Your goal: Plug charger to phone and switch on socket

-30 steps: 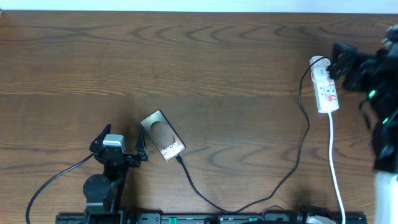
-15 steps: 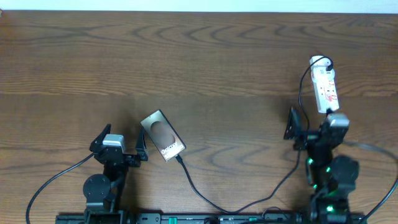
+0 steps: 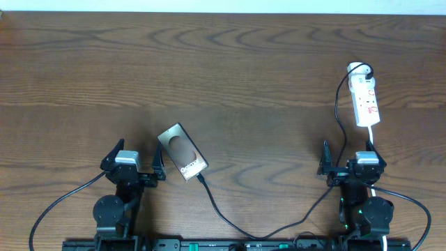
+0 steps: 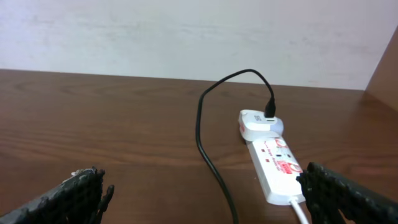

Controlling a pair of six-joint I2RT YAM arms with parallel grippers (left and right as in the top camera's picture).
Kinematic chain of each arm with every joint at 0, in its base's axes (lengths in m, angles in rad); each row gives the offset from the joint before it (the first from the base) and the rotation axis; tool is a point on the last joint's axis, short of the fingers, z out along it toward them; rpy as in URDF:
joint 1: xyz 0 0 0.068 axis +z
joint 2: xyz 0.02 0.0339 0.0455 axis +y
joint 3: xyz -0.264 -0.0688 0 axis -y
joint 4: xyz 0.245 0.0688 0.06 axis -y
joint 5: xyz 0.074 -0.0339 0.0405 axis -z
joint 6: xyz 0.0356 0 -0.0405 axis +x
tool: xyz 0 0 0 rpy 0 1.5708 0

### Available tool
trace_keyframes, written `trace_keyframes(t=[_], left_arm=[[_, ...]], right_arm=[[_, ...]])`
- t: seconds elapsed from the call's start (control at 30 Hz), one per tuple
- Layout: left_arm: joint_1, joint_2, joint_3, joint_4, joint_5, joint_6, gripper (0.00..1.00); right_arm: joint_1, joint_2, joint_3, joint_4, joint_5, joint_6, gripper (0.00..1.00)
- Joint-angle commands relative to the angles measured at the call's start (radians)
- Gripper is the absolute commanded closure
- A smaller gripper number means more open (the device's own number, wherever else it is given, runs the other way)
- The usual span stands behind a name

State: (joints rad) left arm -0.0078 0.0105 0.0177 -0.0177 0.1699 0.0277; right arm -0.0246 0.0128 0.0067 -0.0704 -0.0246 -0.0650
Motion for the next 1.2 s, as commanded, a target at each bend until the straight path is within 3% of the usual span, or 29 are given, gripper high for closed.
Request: trace_keyframes(t=[0.0,0.23,0.53,1.17], left_arm=[[-0.002,-0.006,-0.014,-0.039,0.013,0.013,0.08],[-0.002,-0.006,-0.014,-0.038,0.013,0.013,0.08],[-0.002,-0.006,-0.014,-0.039,0.014,0.013,0.08],[-0.002,-0.006,-0.014,-0.039,0.014,0.013,0.08]], right_arm=[[0.013,-0.008,-0.001,-0.007,0.014,-0.047,0.01],[0.012,-0.008,-0.001,-0.006,0.019,-0.032,0.01],[0.012,-0.008,-0.001,0.004,0.13,0.156,0.01],[0.012,-0.008,-0.001,0.003,0.122,0.154,0.01]])
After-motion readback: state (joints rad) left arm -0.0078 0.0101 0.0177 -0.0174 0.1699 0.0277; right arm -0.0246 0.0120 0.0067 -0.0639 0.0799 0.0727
